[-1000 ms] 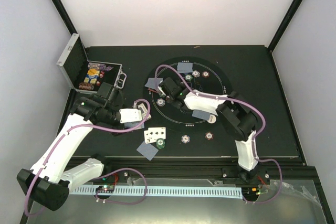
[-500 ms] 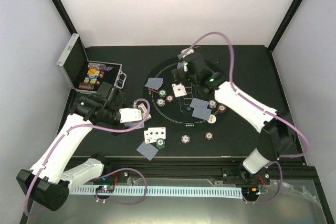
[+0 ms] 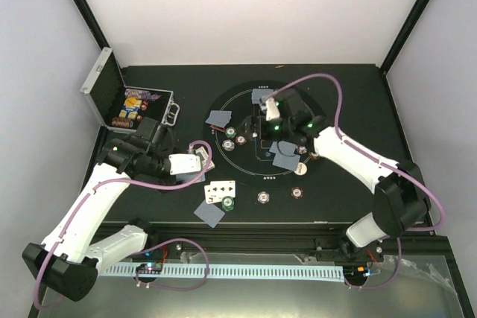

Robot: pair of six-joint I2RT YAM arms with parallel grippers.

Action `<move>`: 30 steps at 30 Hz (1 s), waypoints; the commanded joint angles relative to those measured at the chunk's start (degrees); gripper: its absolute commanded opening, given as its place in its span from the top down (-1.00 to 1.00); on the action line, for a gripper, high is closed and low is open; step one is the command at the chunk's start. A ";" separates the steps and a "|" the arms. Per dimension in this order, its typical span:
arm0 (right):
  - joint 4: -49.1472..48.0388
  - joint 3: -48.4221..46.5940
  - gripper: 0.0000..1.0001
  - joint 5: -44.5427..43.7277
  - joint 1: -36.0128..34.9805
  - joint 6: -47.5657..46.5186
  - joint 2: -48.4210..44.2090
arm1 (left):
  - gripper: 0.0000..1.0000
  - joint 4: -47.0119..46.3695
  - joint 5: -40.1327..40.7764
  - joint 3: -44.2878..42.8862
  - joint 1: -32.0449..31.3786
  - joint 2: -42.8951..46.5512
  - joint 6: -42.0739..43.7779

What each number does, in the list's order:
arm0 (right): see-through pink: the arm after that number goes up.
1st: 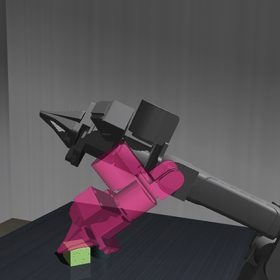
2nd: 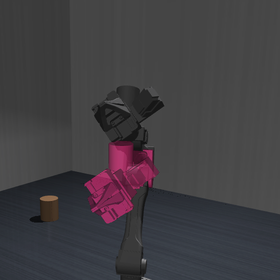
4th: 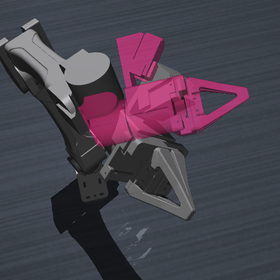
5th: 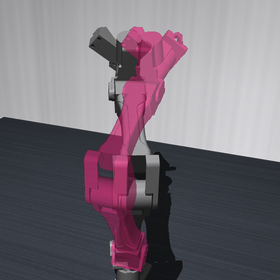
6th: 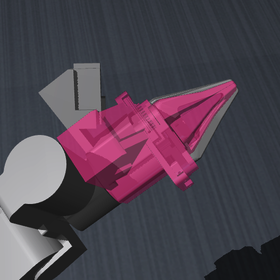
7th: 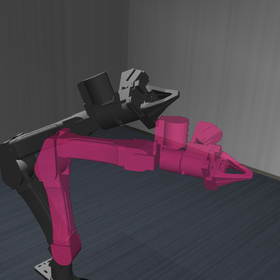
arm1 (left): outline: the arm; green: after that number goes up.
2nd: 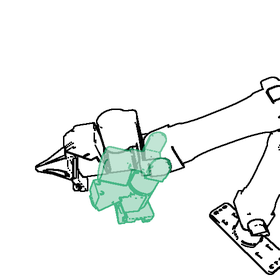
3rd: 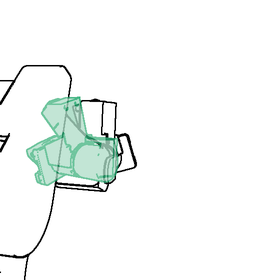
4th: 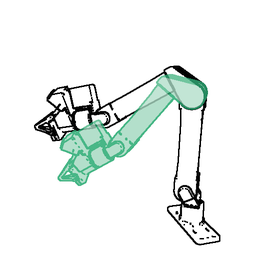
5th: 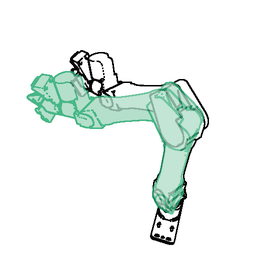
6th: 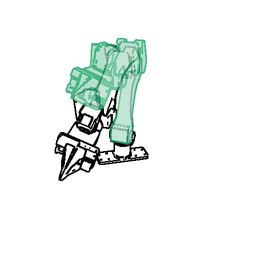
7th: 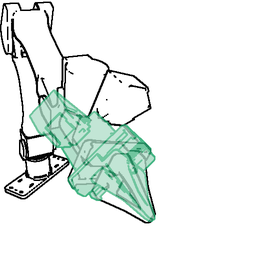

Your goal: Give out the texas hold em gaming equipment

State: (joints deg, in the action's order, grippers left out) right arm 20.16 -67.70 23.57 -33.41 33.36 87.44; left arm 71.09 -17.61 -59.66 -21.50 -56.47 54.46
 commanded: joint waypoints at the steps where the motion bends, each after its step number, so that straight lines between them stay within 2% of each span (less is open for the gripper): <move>1: -7.64 4.58 -0.89 8.21 -7.13 10.37 -3.18 | 0.97 -0.15 -1.52 -1.86 -0.30 0.63 1.18; 4: -13.98 8.43 -0.84 9.61 -11.42 15.58 -3.53 | 0.97 -0.08 -1.75 -2.06 -0.30 0.31 1.19; 10: -25.56 12.55 -0.79 13.07 -15.60 23.12 -2.58 | 0.97 -0.19 -1.71 -1.93 -0.30 0.09 1.20; 19: -32.34 9.66 -0.69 15.06 -20.85 28.63 3.66 | 0.97 -0.28 -2.29 -2.34 -0.30 -0.70 1.00; 30: -41.28 5.80 -0.56 17.49 -23.88 34.34 11.65 | 0.97 -0.03 -2.09 -2.74 -0.30 -0.90 1.24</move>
State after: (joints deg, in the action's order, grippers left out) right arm -15.29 -59.86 39.27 -56.27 64.58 97.03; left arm 71.05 -18.28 -59.88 -21.50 -57.10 54.89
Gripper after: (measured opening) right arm 0.795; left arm 0.673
